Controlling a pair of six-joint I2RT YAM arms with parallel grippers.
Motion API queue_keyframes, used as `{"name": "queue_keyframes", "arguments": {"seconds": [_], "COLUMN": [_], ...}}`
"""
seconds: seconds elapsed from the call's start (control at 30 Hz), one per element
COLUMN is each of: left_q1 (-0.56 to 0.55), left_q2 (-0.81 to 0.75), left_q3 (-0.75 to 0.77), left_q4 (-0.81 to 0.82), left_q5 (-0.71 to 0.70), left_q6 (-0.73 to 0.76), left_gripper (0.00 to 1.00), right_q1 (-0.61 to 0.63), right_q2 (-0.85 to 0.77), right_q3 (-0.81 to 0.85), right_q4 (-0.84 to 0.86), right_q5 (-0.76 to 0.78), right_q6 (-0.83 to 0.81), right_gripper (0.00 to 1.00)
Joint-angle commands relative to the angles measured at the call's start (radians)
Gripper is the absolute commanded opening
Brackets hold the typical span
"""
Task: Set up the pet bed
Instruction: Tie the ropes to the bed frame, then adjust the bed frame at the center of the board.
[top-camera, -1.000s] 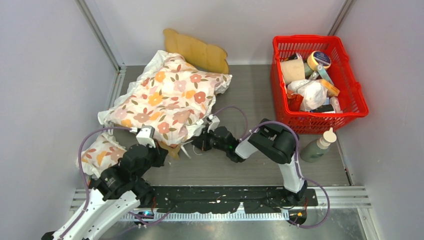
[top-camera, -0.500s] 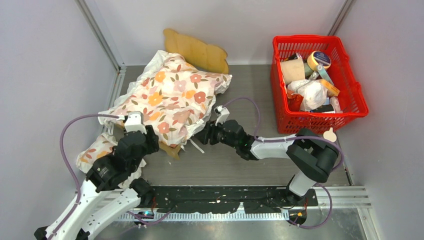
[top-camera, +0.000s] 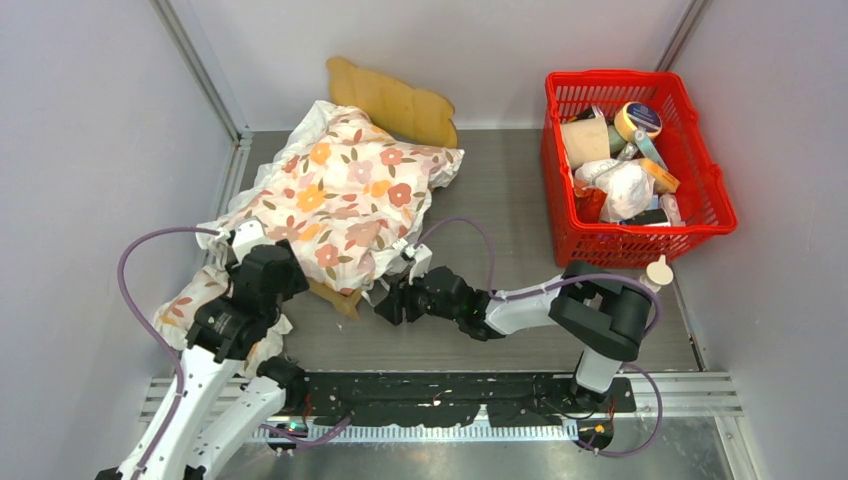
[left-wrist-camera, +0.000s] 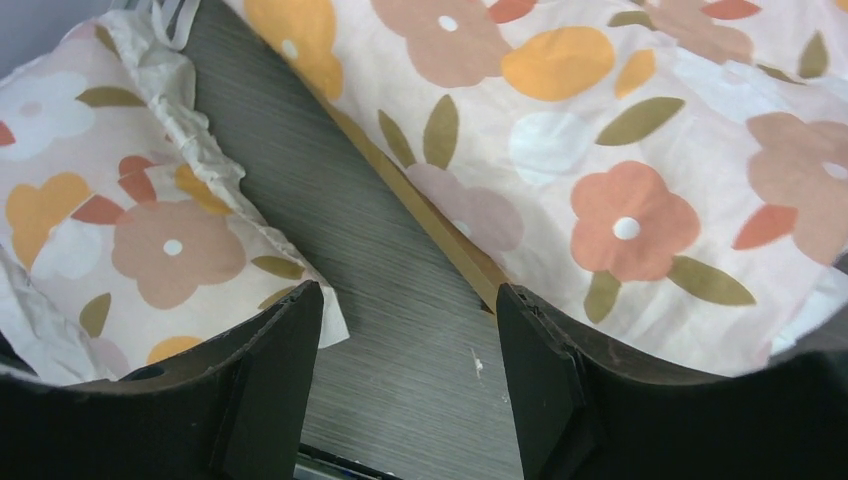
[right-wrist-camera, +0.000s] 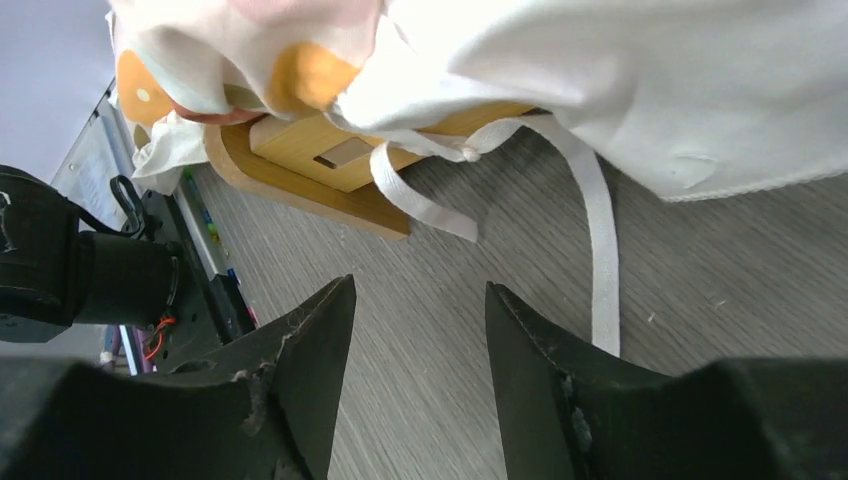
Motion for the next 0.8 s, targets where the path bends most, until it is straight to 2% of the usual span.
{"name": "queue_keyframes", "arguments": {"seconds": [0.0, 0.17, 0.3, 0.53, 0.67, 0.77], "left_q1": [0.054, 0.115, 0.122, 0.123, 0.123, 0.123], "left_q2": [0.023, 0.047, 0.076, 0.172, 0.16, 0.185], "left_q3": [-0.034, -0.066, -0.105, -0.138, -0.253, -0.289], "left_q4": [0.027, 0.1, 0.192, 0.145, 0.288, 0.325], "left_q5": [-0.067, 0.004, 0.069, 0.071, 0.104, 0.134], "left_q6": [-0.081, -0.183, -0.256, -0.4, -0.454, -0.471], "left_gripper": [0.68, 0.68, 0.67, 0.65, 0.57, 0.52], "right_q1": [0.006, -0.005, -0.065, -0.199, -0.271, -0.327], "right_q2": [-0.146, -0.385, -0.442, -0.442, -0.356, -0.284], "right_q3": [0.045, 0.187, 0.326, 0.412, 0.49, 0.561], "right_q4": [-0.075, -0.487, -0.717, -0.699, -0.713, -0.732], "right_q5": [0.067, 0.31, 0.391, 0.332, 0.314, 0.29], "right_q6": [-0.046, -0.218, -0.334, -0.441, -0.493, -0.502], "right_gripper": [0.59, 0.64, 0.66, 0.66, 0.67, 0.67]}}
